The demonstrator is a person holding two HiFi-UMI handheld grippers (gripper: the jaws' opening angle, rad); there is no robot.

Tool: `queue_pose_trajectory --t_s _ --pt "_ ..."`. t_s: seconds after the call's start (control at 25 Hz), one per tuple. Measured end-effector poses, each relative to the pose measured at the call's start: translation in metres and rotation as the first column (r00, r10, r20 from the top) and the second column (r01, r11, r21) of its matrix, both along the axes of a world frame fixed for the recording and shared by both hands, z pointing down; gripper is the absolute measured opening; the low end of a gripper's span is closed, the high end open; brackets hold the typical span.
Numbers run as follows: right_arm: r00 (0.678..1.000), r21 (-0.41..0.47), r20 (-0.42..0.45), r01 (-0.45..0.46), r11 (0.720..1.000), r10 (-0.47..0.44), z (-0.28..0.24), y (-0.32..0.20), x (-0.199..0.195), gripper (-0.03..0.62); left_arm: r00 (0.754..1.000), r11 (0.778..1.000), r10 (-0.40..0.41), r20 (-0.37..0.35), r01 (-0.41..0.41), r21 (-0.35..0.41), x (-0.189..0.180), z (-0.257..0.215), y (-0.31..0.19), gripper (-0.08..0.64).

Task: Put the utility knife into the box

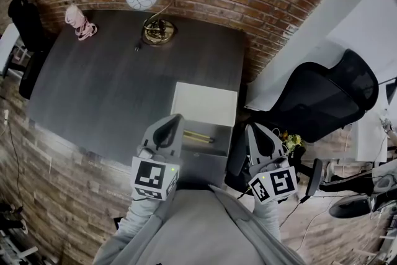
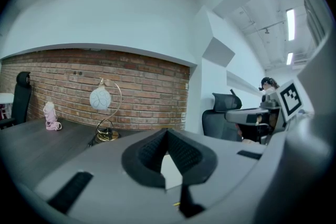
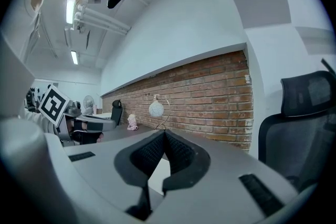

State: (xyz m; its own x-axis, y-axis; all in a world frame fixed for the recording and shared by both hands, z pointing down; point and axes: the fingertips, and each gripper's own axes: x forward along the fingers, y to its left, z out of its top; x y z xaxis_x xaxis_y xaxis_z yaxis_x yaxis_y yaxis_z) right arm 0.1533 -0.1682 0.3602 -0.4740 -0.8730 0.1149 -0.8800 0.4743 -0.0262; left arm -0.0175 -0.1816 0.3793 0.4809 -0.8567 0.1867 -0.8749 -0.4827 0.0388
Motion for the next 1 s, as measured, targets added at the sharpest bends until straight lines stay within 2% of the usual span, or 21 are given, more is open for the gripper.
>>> queue_pose_trajectory --t_s 1.0 --pt "1.000 -0.019 -0.004 0.023 1.000 -0.023 0.0091 0.0044 -0.0040 0.017 0.999 0.999 -0.031 0.009 0.031 -0.010 -0.0082 0.0040 0.0071 0.020"
